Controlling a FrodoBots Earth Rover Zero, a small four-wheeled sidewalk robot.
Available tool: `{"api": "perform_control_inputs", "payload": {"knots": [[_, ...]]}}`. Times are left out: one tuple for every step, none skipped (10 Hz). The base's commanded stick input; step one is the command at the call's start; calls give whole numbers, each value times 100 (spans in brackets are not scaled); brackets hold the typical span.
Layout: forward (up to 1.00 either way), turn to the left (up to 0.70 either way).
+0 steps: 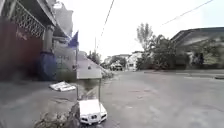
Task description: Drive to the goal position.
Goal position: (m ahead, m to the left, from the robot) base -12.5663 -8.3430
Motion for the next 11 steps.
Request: {"api": "perform_control_inputs", "payload": {"knots": [[0, -70], [0, -70], [0, -70], [0, -70], [0, -70], [0, -70], [0, -70], [0, -70], [0, -70], [0, -70], [0, -70]]}}
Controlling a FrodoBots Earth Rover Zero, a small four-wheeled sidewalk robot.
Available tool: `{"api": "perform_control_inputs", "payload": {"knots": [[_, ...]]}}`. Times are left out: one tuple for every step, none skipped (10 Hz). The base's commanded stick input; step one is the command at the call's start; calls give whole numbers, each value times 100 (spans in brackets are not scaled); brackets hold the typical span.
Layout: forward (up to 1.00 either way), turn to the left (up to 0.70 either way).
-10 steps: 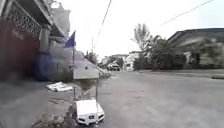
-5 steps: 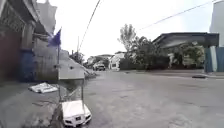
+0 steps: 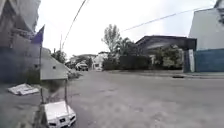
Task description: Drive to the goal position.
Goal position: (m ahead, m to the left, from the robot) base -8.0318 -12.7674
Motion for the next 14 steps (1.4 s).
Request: {"api": "perform_control_inputs", "payload": {"knots": [[0, -70], [0, -70], [0, -70], [0, -70], [0, -70], [0, -70], [0, -70], [0, -70], [0, -70], [0, -70], [0, -70], [0, -41], [0, 0], [0, 0]]}}
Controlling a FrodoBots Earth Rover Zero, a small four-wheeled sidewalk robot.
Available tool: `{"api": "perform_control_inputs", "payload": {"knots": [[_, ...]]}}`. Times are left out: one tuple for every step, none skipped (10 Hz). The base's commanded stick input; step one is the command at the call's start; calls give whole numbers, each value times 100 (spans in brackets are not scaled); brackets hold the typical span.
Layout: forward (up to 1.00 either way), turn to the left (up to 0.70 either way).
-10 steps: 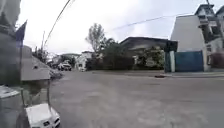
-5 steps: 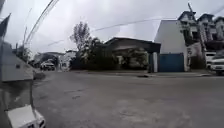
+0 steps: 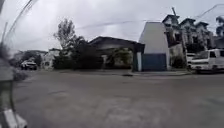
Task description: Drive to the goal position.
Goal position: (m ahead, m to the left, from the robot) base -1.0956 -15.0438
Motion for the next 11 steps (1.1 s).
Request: {"api": "perform_control_inputs", "payload": {"knots": [[0, 0], [0, 0], [0, 0], [0, 0], [0, 0], [0, 0], [0, -57], [0, -70], [0, -70], [0, -70], [0, -36]]}}
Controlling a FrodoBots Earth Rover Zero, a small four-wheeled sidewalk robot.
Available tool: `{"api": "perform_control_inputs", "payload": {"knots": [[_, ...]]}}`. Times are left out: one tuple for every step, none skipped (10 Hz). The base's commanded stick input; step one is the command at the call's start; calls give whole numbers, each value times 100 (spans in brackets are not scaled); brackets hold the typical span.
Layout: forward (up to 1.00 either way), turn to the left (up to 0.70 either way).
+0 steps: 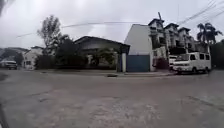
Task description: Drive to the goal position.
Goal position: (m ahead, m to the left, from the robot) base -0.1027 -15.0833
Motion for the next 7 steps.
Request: {"api": "perform_control_inputs", "payload": {"knots": [[0, 0], [0, 0], [0, 0], [0, 0], [0, 0], [0, 0], [0, 0]]}}
